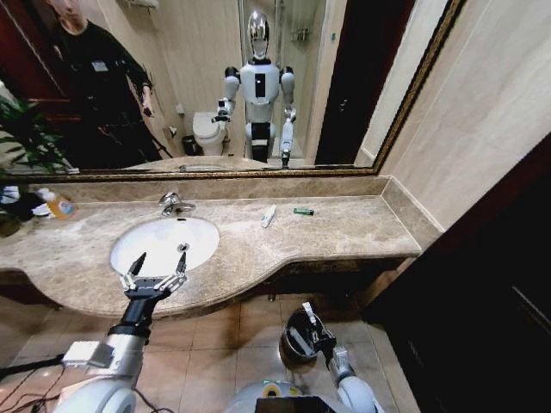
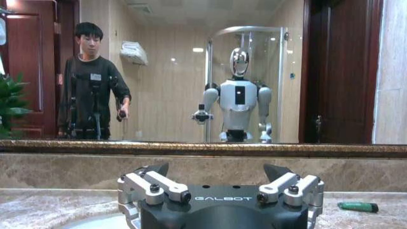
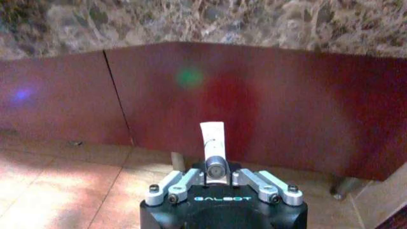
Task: Pick up the trash from the sink and place it in the trash bin.
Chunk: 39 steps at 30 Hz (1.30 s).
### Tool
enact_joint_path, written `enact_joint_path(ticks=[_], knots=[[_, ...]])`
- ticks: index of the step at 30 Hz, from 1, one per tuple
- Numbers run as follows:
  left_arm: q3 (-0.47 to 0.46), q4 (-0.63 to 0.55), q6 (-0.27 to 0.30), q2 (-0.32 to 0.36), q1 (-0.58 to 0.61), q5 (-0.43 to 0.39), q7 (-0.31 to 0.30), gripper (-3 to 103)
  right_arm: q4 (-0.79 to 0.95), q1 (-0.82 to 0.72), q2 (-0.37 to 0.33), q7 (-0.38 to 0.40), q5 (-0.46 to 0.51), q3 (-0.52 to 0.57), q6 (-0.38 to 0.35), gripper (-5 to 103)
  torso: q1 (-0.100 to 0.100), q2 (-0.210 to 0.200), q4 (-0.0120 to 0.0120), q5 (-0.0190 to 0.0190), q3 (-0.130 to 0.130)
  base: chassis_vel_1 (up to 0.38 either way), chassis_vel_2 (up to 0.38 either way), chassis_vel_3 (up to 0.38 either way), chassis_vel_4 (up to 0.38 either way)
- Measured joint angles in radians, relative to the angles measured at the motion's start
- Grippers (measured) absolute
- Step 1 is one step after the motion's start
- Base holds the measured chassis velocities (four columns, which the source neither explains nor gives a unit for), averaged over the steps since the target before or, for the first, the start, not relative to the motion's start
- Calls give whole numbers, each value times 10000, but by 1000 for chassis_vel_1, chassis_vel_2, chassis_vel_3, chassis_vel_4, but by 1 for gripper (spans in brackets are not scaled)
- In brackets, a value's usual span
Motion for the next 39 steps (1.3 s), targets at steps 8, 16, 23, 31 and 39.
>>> enact_joint_path(ticks=[8,16,23,31,39], knots=[[0,0,0,0,0,0,0,100,-78,122,72,42,-27,-123,-84,19,0,0,0,0,0,0,0,0,0],[0,0,0,0,0,0,0,100,-34,158,135,197,-201,-102,-88,51,0,0,0,0,0,0,0,0,0],[0,0,0,0,0,0,0,100,264,87,39,248,-204,-111,-208,73,0,0,0,-1,0,0,0,0,0],[0,0,-1,0,0,0,0,100,674,-42,129,337,-242,-187,-349,100,0,0,0,-1,0,0,0,0,0],[0,0,0,0,0,0,0,100,1937,-702,87,450,-33,-83,-467,100,0,1,0,-1,0,0,0,0,0]])
